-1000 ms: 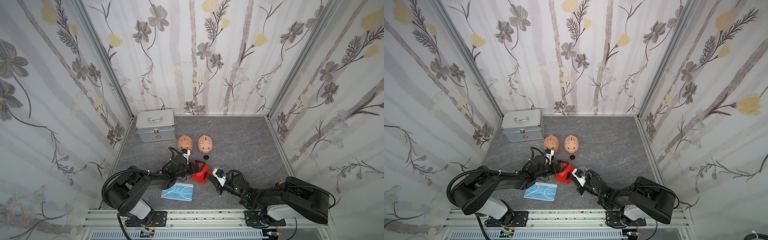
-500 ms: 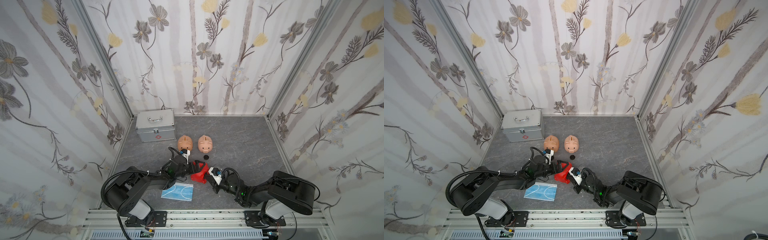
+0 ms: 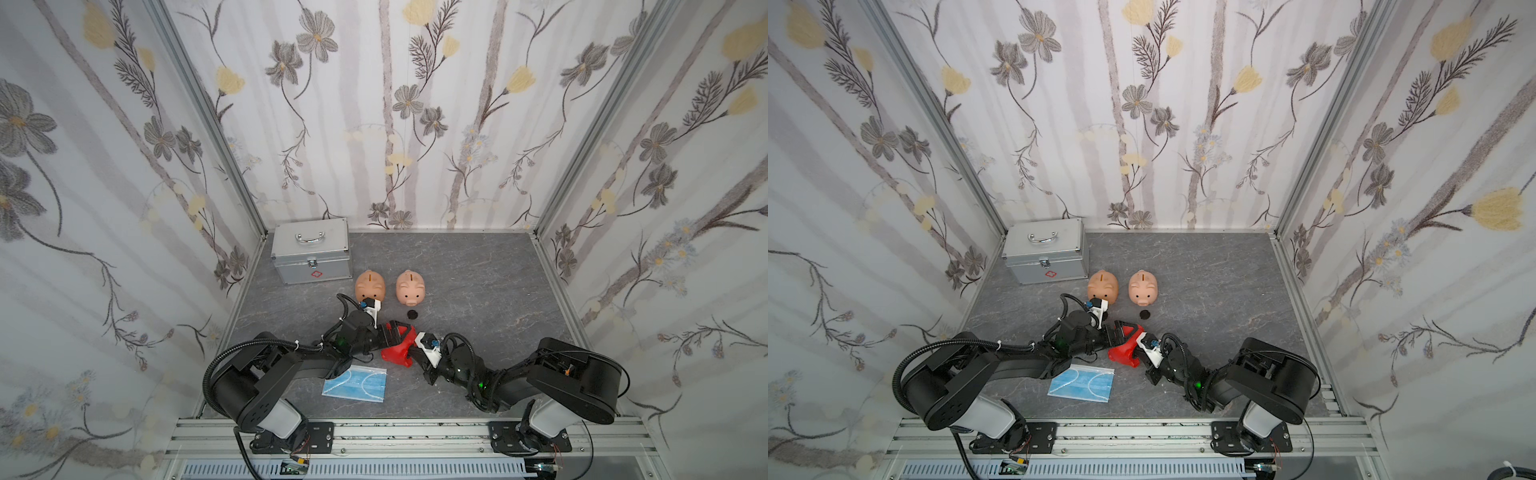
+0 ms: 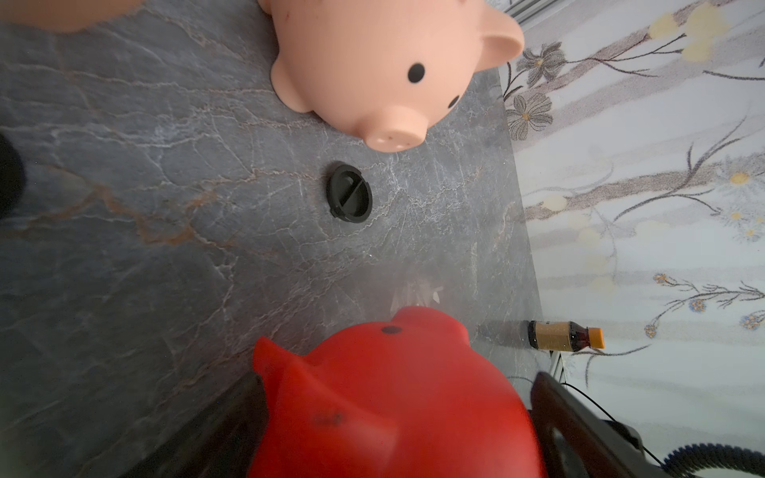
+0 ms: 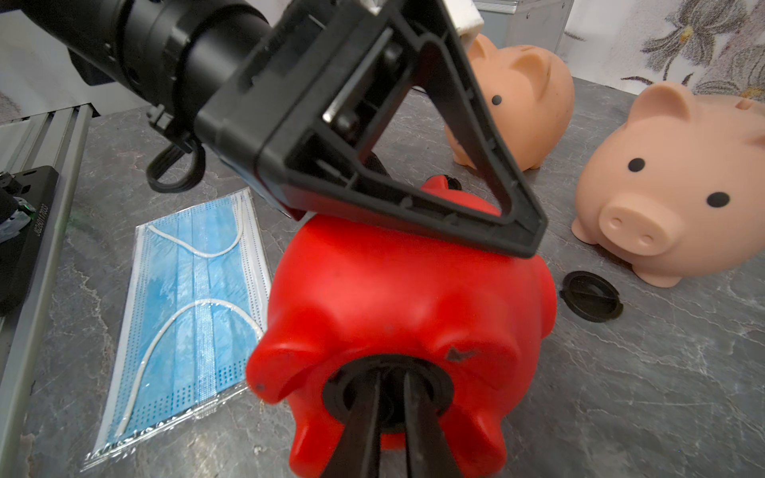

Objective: Open piggy banks
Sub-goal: Open the lid on the piggy bank.

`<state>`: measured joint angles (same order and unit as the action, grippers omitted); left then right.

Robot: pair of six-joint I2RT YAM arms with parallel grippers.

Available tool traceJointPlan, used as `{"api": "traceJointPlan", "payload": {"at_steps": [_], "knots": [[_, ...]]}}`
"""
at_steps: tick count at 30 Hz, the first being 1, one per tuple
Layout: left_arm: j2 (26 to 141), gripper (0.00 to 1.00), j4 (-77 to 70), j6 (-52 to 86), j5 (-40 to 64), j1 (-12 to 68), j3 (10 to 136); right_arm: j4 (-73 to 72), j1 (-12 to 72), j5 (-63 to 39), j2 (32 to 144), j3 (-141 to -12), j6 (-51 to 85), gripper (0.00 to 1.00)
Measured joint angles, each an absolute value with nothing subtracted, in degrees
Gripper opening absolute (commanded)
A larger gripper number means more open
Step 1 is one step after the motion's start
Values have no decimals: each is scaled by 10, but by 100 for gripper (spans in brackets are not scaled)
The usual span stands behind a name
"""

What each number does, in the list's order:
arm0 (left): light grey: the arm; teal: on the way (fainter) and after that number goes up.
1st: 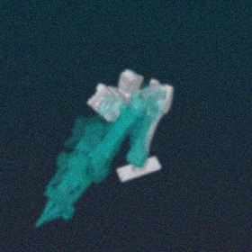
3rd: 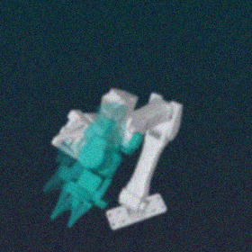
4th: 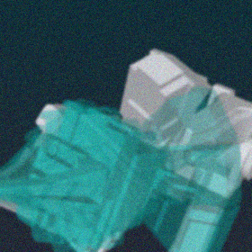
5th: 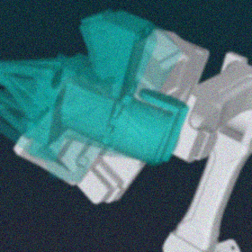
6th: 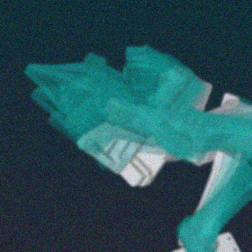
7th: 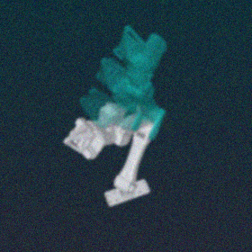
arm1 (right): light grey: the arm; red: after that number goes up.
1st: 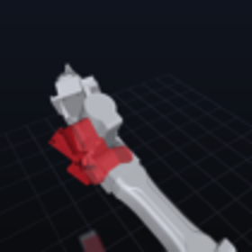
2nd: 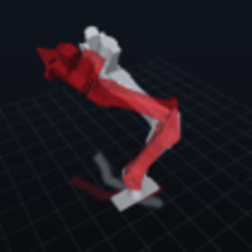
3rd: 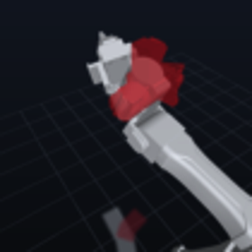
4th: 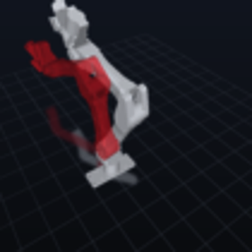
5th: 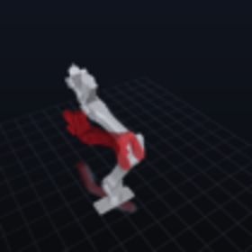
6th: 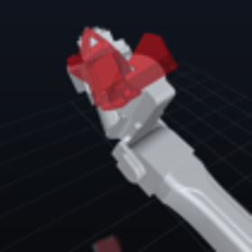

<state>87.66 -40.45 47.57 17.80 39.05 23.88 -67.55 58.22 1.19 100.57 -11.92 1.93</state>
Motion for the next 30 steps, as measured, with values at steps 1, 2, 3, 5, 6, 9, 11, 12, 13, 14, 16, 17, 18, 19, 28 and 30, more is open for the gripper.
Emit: {"api": "traceJointPlan", "payload": {"at_steps": [1,2,3,5,6,9,11,12,13,14,16,17,18,19,28,30], "knots": [[877,100,-405,476,178,390,239,-675,582,12,1006,-120,19,15],[877,100,-406,475,178,390,239,-675,581,12,1007,-121,20,15],[878,100,-407,474,178,390,239,-675,581,12,1009,-123,19,14],[878,100,-408,469,178,389,239,-670,581,11,1011,-129,19,13],[879,100,-409,469,176,389,239,-668,581,9,1012,-132,19,12],[882,100,-414,466,170,389,239,-655,581,3,1013,-141,12,8],[884,100,-417,465,168,388,240,-647,581,3,1013,-146,7,2],[885,100,-418,465,166,388,240,-645,580,4,1013,-147,4,0],[886,100,-419,465,166,388,240,-644,580,4,1013,-148,3,0],[887,100,-421,465,165,388,240,-641,580,6,1013,-149,2,0],[888,100,-423,465,165,388,240,-639,580,8,1013,-151,-3,0],[888,100,-423,465,165,388,240,-639,580,8,1013,-151,-3,0],[888,100,-424,466,163,388,240,-638,580,10,1013,-151,-4,0],[889,100,-425,466,163,388,241,-637,580,11,1013,-152,-7,0],[889,100,-425,466,161,387,241,-637,581,11,1015,-155,-18,0],[889,100,-425,465,159,387,241,-638,580,12,1018,-157,-31,0]]}}
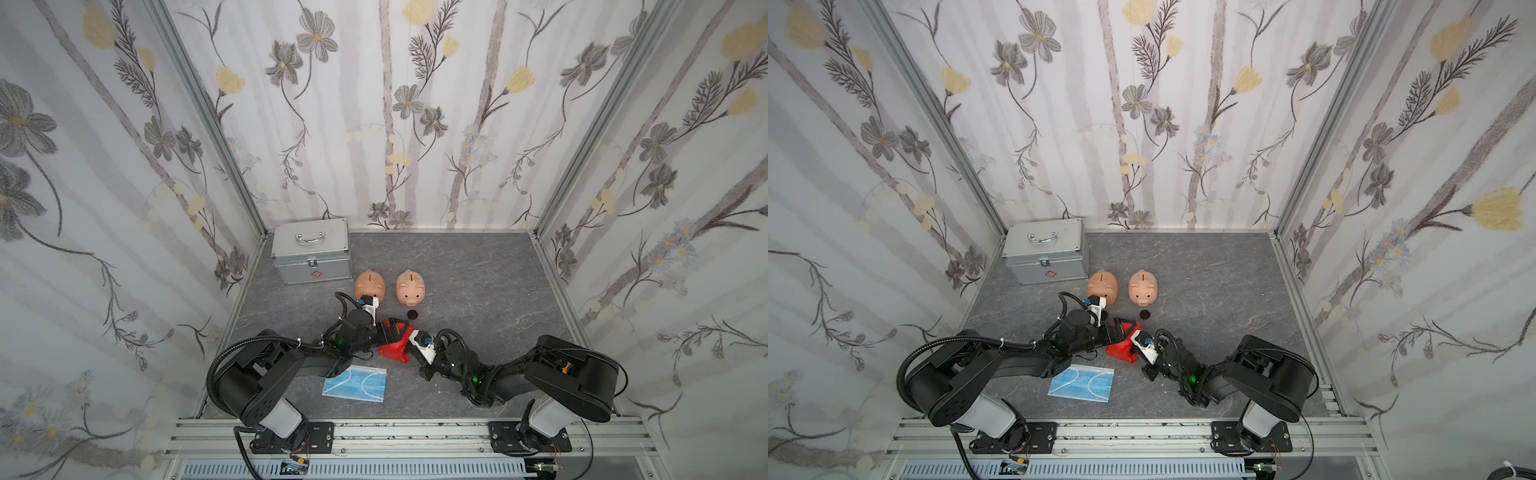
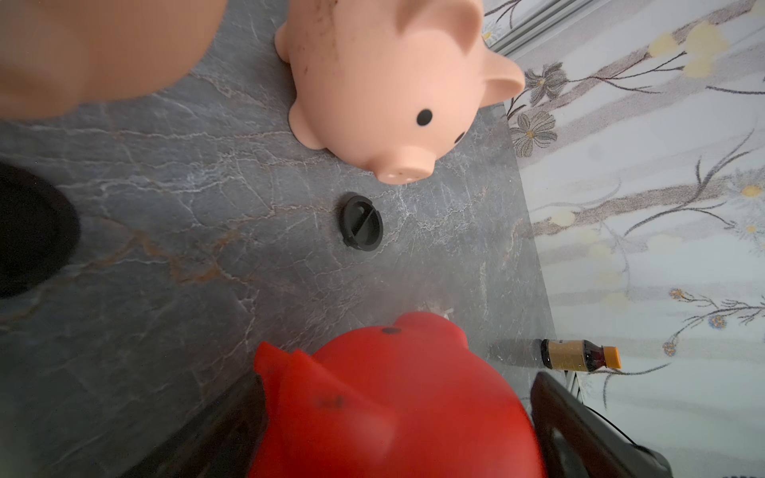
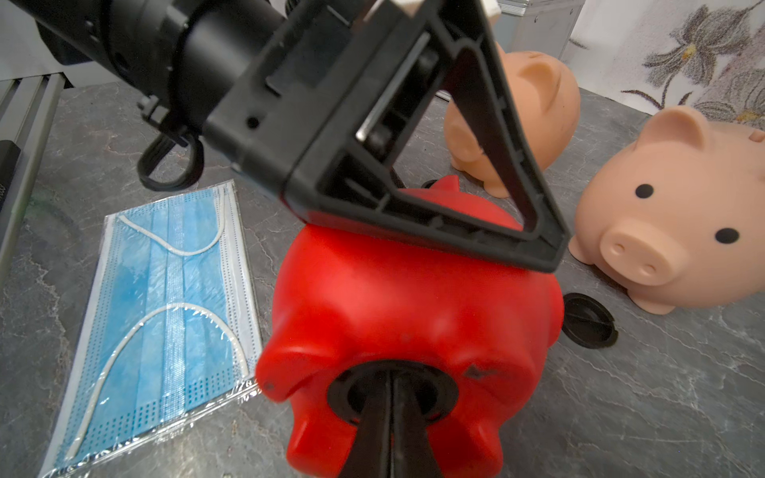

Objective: Open piggy banks
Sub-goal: Open the lid on the piggy bank.

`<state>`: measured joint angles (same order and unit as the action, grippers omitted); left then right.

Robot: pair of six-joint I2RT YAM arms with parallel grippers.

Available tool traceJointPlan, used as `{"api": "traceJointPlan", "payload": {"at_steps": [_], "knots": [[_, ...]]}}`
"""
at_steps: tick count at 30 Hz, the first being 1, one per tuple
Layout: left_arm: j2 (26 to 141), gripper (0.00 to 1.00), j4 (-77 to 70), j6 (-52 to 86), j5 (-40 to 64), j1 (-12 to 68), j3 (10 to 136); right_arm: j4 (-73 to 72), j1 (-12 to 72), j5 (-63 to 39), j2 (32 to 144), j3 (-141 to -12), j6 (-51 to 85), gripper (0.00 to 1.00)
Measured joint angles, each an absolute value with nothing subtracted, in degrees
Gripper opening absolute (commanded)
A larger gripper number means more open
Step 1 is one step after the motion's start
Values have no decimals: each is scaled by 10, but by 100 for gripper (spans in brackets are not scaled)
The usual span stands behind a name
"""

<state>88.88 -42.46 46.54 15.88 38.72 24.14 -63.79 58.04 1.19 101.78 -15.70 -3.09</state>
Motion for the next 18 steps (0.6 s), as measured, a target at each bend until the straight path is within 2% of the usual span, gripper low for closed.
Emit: {"api": "traceJointPlan", "payload": {"at_steps": [18], "knots": [[892,100,-422,465,162,387,245,-627,581,20,1006,-152,-222,0]]}}
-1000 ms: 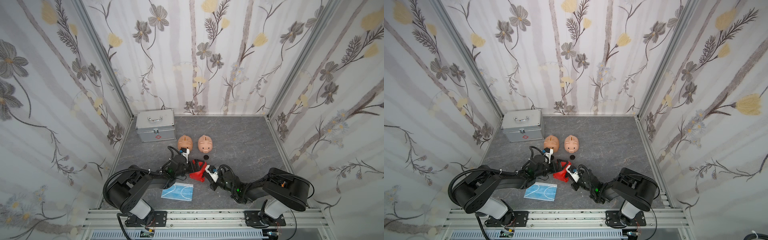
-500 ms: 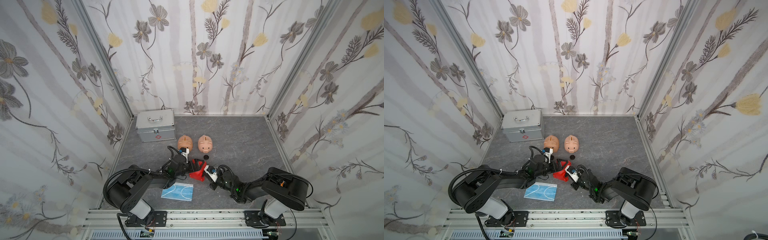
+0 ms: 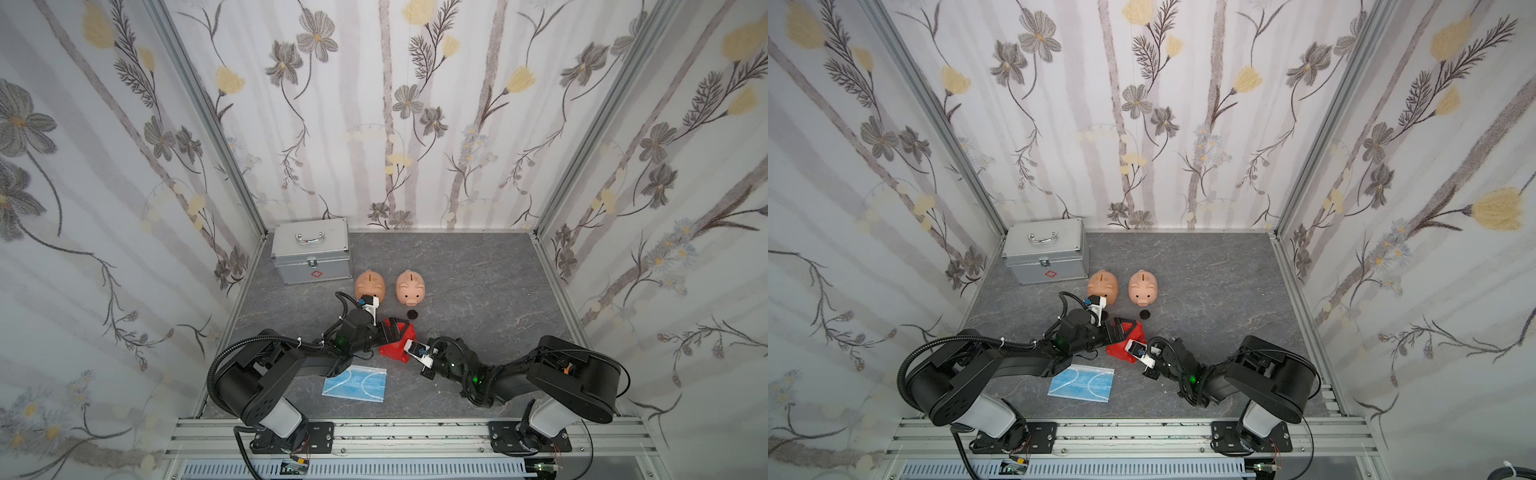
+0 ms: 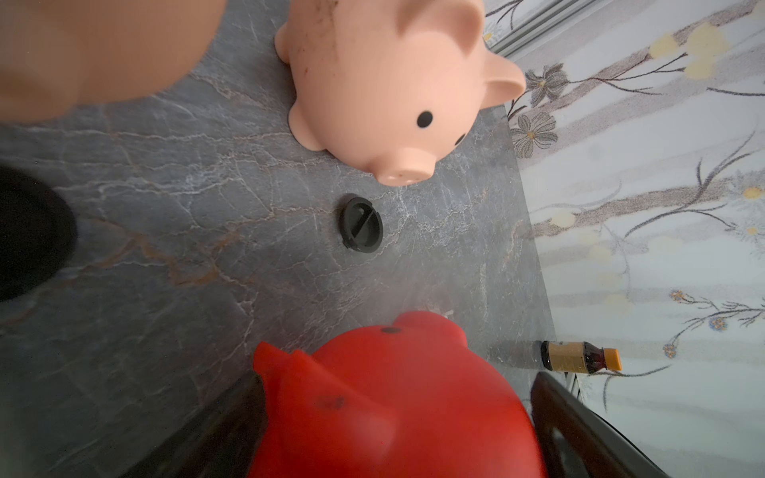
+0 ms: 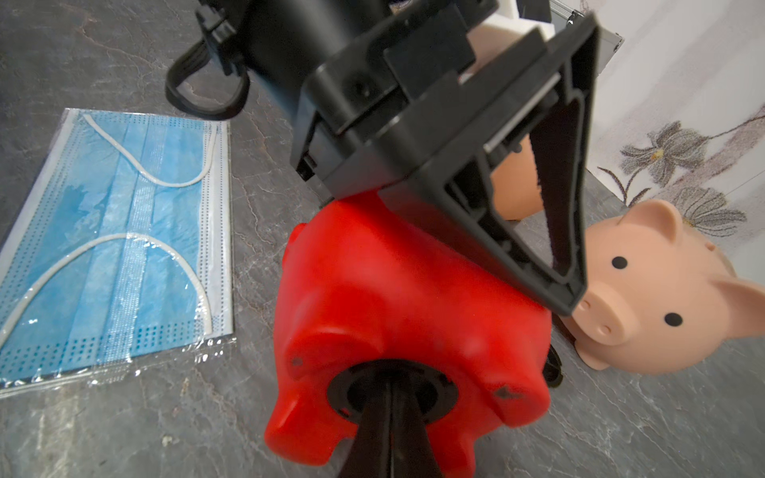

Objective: Open piggy banks
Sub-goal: Open the lid on the piggy bank, then place the lid at the center of the board.

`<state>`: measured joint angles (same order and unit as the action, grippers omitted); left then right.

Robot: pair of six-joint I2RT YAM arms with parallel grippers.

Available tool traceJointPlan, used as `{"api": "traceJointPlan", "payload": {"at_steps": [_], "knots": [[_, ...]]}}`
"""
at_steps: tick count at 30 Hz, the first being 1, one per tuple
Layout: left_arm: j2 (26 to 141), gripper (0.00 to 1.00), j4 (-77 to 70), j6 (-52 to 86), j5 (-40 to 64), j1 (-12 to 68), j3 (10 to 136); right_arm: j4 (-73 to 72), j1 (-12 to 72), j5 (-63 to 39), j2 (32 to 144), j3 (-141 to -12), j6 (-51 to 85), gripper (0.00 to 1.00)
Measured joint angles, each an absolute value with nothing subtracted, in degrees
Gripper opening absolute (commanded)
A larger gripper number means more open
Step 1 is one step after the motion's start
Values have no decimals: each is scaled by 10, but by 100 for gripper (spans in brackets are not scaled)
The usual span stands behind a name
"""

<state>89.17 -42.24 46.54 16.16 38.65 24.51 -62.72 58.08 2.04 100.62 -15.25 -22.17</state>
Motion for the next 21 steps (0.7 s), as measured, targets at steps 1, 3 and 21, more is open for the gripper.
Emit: {"api": "traceJointPlan", "payload": {"at_steps": [1,3,21], "knots": [[892,100,-422,465,163,387,245,-628,581,20,1005,-150,-229,0],[892,100,-422,466,169,386,245,-630,581,20,1001,-144,-244,0],[893,100,-420,467,184,382,245,-636,582,20,956,-105,-251,0]]}}
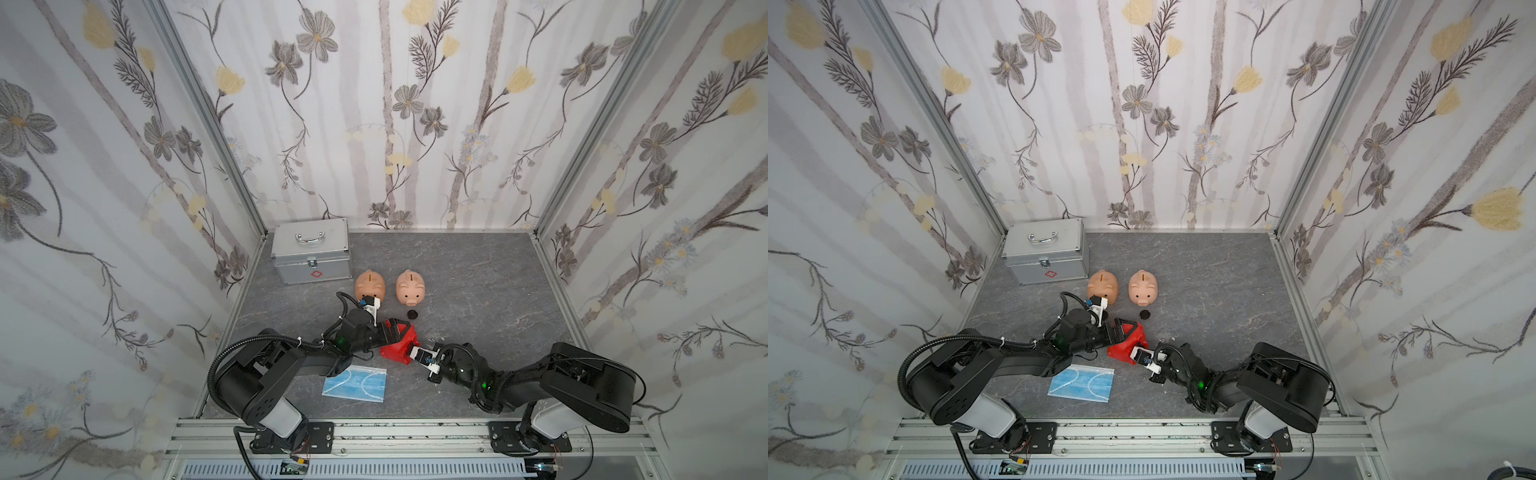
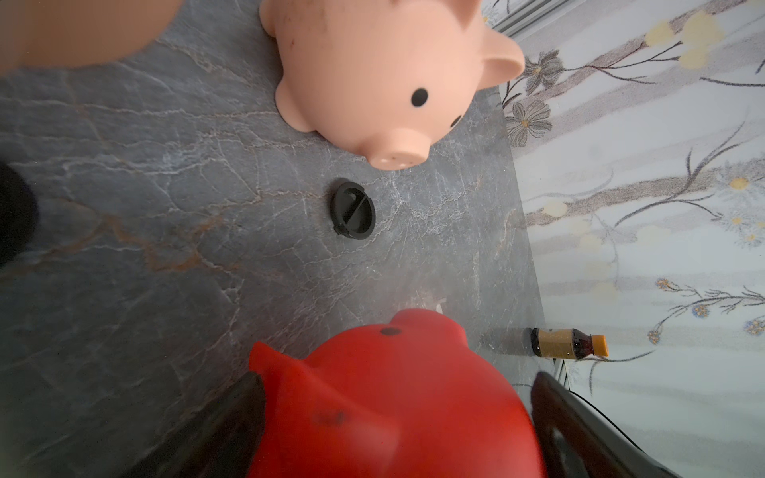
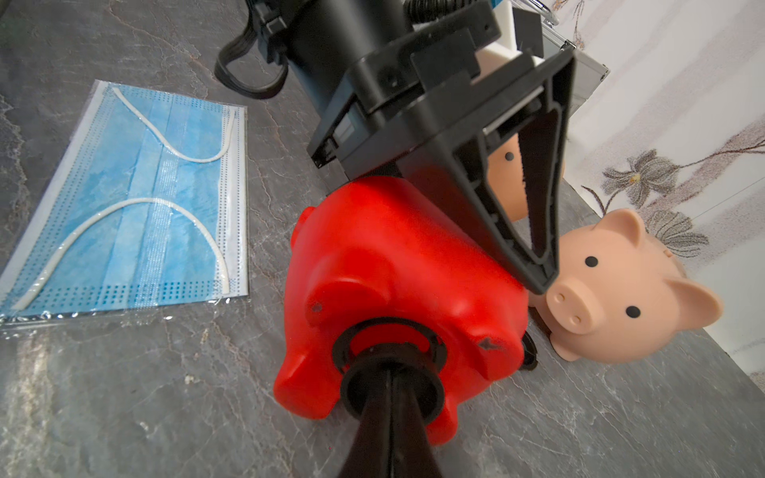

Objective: Open piggy banks
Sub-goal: Place the lid at the center of the board.

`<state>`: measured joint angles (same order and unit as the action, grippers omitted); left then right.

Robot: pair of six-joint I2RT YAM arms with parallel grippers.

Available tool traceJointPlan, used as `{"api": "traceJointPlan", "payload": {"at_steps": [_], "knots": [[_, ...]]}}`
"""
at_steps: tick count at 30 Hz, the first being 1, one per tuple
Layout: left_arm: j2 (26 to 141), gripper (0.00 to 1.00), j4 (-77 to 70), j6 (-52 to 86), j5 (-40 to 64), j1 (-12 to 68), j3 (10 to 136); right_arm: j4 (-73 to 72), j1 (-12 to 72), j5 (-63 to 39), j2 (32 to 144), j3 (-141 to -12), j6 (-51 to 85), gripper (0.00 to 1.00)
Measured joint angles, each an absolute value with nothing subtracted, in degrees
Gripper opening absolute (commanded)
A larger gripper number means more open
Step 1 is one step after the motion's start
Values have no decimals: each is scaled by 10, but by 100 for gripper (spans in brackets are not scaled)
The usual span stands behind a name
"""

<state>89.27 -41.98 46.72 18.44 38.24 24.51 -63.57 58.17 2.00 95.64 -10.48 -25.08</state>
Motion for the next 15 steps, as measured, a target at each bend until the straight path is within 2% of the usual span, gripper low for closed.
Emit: {"api": "traceJointPlan", "payload": {"at_steps": [8,12,15], "knots": [[892,100,-417,467,185,382,246,-611,583,16,878,-87,-175,0],[892,100,-411,467,185,382,249,-573,596,25,819,-86,-83,0],[891,100,-408,467,185,382,250,-496,598,80,782,-111,21,0]]}}
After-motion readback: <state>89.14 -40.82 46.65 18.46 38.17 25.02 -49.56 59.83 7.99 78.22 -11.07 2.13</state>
